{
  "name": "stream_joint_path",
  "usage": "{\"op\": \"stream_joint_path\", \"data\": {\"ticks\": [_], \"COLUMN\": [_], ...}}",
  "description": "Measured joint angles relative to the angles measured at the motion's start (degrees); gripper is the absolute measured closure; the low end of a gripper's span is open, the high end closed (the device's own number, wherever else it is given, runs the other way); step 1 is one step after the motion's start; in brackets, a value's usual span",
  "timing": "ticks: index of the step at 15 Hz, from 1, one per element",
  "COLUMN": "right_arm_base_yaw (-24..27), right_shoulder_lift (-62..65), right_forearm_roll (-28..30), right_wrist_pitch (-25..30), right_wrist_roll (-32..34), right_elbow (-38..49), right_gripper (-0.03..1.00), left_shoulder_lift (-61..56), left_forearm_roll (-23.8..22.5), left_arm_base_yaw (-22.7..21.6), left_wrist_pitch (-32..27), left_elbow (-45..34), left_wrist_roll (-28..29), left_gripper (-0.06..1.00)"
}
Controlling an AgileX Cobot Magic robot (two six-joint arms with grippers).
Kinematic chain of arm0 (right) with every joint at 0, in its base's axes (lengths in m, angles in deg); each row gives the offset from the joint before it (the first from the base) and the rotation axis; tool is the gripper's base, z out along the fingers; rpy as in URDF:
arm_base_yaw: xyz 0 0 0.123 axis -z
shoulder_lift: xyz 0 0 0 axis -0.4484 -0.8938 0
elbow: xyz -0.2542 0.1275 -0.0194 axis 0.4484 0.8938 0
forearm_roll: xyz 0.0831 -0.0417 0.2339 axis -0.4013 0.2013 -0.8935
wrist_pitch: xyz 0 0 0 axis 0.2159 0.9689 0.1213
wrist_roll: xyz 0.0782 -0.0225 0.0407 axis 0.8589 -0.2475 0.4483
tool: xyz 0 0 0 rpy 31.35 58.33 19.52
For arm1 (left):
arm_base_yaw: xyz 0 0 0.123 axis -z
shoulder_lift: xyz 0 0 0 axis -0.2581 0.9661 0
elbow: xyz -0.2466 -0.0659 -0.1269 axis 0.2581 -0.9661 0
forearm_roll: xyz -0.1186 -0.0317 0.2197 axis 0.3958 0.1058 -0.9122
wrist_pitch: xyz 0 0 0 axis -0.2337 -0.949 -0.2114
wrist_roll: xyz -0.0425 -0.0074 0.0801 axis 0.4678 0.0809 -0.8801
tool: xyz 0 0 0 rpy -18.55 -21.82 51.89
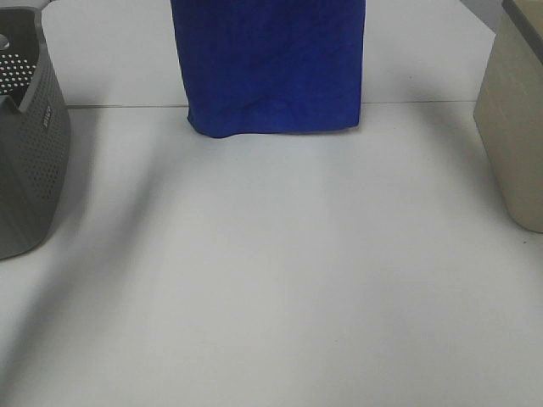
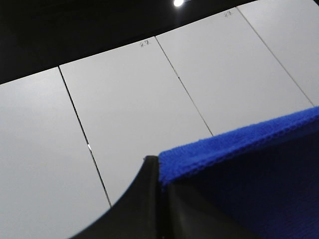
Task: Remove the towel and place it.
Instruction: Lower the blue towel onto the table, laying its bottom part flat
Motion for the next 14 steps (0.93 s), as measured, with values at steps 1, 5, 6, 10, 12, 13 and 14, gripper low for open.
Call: {"op": "stream_joint_path", "data": {"ticks": [1, 5, 6, 10, 12, 13, 14], "right_arm_base_yaw": [0.0, 0.0, 0.0, 0.0, 0.0, -0.1, -0.2], "right_shoulder_lift": [-0.5, -0.8, -0.8, -0.8, -0.8, -0.8, -0.8], "right_forearm_roll": [-0.1, -0.1, -0.1, -0.2, -0.2, -0.3, -1.3], "right_wrist_pitch": [-0.2, 0.3, 0.7, 1.6, 3.0, 4.5, 5.6], "right_wrist_roll": [0.0, 0.0, 0.0, 0.0, 0.0, 0.0, 0.0], "right_elbow": [-0.9, -0.9, -0.9, -0.9, -0.9, -0.9, -0.9], "right_gripper": [0.95, 0.95, 0.95, 0.95, 0.95, 0.95, 0.95], "left_shoulder_lift": [0.2, 0.2, 0.2, 0.2, 0.2, 0.2, 0.2], "left_forearm_roll": [0.0, -0.1, -0.2, -0.3, -0.3, -0.3, -0.3], "left_arm_base_yaw": [-0.3, -0.3, -0.3, -0.3, -0.3, -0.3, -0.3], "left_wrist_pitch": [-0.4, -1.5, -1.6, -1.7, -1.8, -2.2, -3.4], "left_elbow": [0.5, 0.6, 0.6, 0.6, 0.6, 0.6, 0.6], "left_wrist_roll": [-0.1, -0.1, -0.1, -0.1, -0.1, -0.1, 0.1], "left_gripper": [0.94, 0.94, 0.94, 0.94, 0.94, 0.94, 0.94]}}
